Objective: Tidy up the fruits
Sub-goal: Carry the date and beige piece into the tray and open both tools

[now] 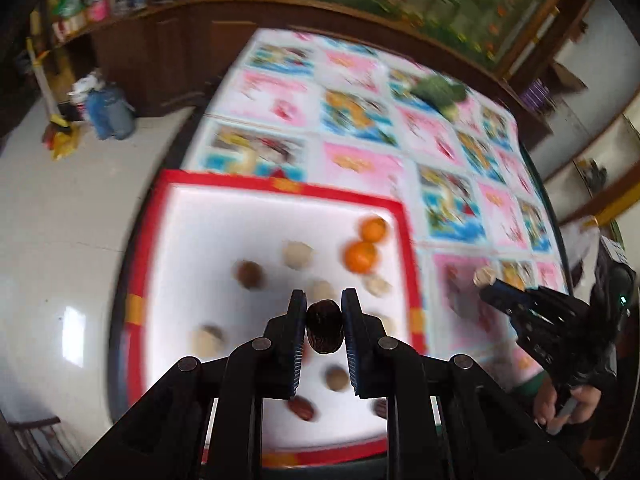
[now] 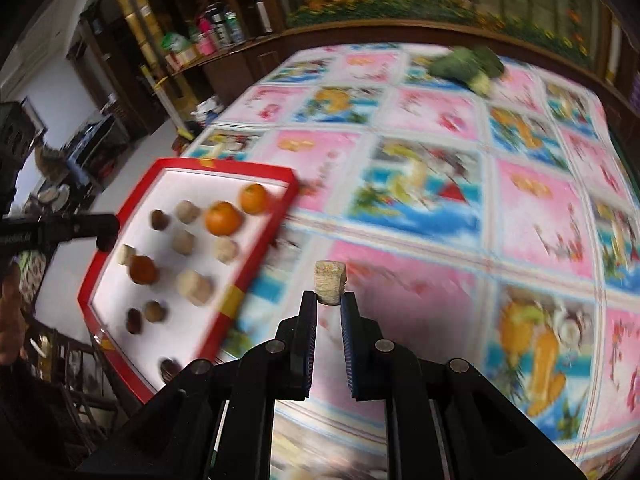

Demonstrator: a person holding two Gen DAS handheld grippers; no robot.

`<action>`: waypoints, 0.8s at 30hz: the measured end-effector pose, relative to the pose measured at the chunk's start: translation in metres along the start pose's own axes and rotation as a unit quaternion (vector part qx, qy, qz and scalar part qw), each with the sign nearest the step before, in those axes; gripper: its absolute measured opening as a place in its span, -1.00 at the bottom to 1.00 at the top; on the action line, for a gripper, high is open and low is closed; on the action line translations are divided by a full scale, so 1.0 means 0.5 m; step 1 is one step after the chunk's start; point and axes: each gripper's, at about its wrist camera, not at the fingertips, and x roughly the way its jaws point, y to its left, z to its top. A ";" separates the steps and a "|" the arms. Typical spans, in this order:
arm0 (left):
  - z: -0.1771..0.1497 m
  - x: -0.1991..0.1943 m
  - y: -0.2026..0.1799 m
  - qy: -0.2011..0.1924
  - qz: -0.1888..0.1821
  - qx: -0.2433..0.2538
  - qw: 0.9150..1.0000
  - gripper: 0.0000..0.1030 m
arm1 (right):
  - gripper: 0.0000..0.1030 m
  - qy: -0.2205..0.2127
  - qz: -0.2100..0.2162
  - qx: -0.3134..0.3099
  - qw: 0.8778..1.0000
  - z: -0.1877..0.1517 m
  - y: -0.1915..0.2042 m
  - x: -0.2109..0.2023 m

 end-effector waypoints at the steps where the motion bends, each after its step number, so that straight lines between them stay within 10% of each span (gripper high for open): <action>1: 0.005 -0.010 0.011 -0.004 0.002 -0.005 1.000 -0.67 | -0.77 0.000 0.003 -0.008 1.000 0.010 0.013 0.003; 12: 0.123 0.034 0.067 0.010 0.007 0.011 1.000 -0.67 | -0.77 0.043 0.039 -0.095 0.994 0.198 0.174 0.097; 24: 0.152 0.237 0.125 0.079 0.014 0.001 0.997 -0.67 | -0.77 0.116 0.029 -0.110 0.987 0.211 0.221 0.274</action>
